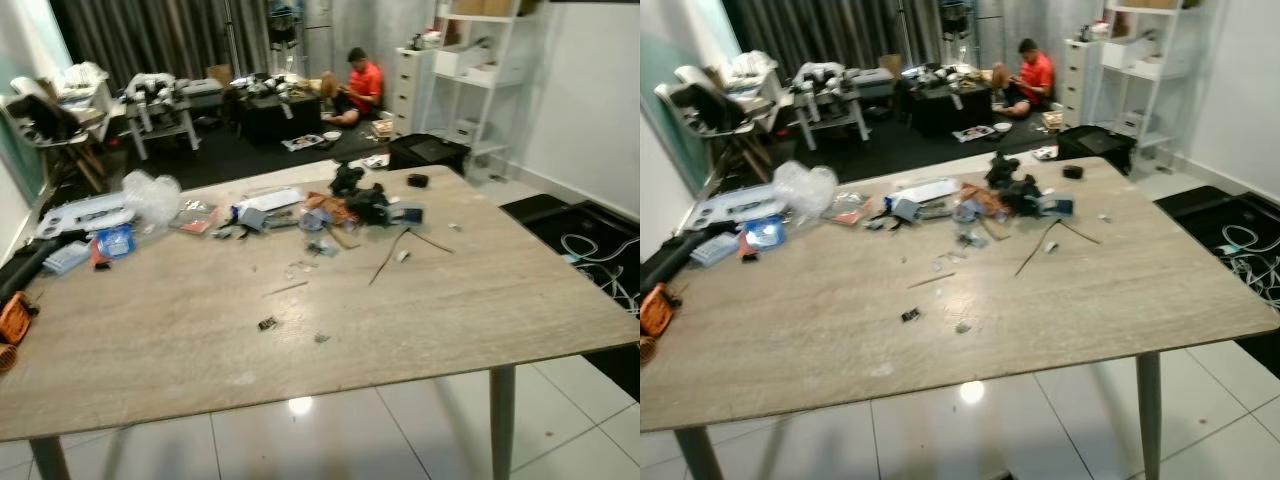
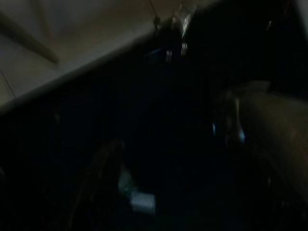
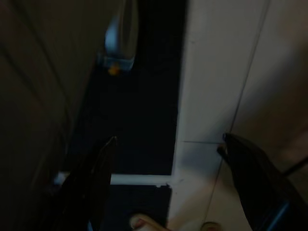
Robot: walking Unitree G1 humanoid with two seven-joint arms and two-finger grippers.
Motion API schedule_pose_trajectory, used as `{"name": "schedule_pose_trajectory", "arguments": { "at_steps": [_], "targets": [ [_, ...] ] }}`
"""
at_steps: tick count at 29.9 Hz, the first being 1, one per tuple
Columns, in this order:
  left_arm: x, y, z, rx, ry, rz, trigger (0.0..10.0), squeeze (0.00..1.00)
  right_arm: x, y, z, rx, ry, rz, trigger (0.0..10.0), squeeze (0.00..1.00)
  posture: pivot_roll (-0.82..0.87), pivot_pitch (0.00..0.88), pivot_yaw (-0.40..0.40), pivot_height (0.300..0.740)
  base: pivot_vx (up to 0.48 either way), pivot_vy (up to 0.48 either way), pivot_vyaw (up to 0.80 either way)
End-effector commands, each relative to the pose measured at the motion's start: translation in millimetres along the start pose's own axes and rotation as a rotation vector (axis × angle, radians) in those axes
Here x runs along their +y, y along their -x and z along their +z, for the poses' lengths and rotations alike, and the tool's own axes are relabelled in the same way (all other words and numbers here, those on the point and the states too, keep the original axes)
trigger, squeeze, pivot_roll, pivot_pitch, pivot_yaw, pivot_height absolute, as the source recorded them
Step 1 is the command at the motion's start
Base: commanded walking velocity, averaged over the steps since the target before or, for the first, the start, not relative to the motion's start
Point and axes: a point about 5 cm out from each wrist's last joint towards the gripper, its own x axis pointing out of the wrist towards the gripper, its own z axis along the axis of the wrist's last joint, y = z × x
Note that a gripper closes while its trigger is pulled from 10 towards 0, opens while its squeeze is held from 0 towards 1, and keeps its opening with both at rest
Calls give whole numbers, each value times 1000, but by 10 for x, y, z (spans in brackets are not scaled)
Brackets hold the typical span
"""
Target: Picking trash to rubbish bin
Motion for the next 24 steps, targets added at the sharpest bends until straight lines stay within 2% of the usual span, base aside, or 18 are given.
{"name": "schedule_pose_trajectory", "arguments": {
  "at_steps": [1,5,8,9,11,15,16,18,19,21,22,23,24],
  "targets": [
    [11,21,-140,47,3,5,10000,0,57,-7,33,-9,6,27,10000,0,-127,86,109,740,0,0,788],
    [11,20,-136,48,-1,4,10000,0,21,-3,50,-13,19,0,10000,0,-129,84,109,740,0,0,788],
    [10,20,-136,50,-6,3,10000,0,-117,15,67,-24,9,-106,10000,0,-133,81,109,740,0,0,521],
    [10,20,-136,50,-6,3,10000,0,-117,15,67,-24,9,-106,10000,0,-133,81,109,740,0,0,0],
    [6,19,-136,54,-17,0,10000,0,-291,49,69,-43,-90,-212,10000,0,-134,79,109,740,0,0,0],
    [-3,18,-132,53,-29,-12,10000,0,-681,159,3,-70,-363,-408,10000,0,-139,77,107,740,0,0,0],
    [-3,18,-133,53,-30,-13,10000,0,-746,182,-6,-76,-402,-438,10000,0,-139,77,107,740,0,0,0],
    [-4,19,-137,59,-39,-18,10000,0,-1036,302,-32,-118,-538,-565,10000,0,-149,78,109,740,0,-472,0],
    [-4,19,-137,59,-39,-18,10000,0,-1036,302,-32,-118,-538,-565,10000,0,-149,78,109,740,0,-472,0],
    [-2,19,-140,59,-32,-15,10000,0,-1284,426,-51,-159,-631,-672,10000,0,-154,82,111,740,0,-472,0],
    [-2,19,-140,59,-32,-15,10000,0,-1284,426,-51,-159,-631,-672,10000,0,-154,82,111,740,0,-472,0],
    [6,20,-137,55,-24,-6,10000,0,-1435,514,-51,-187,-661,-741,10000,0,-157,83,110,740,0,0,0],
    [6,20,-137,55,-24,-6,10000,0,-1435,514,-51,-187,-661,-741,10000,0,-157,83,110,740,0,0,0]
  ]
}}
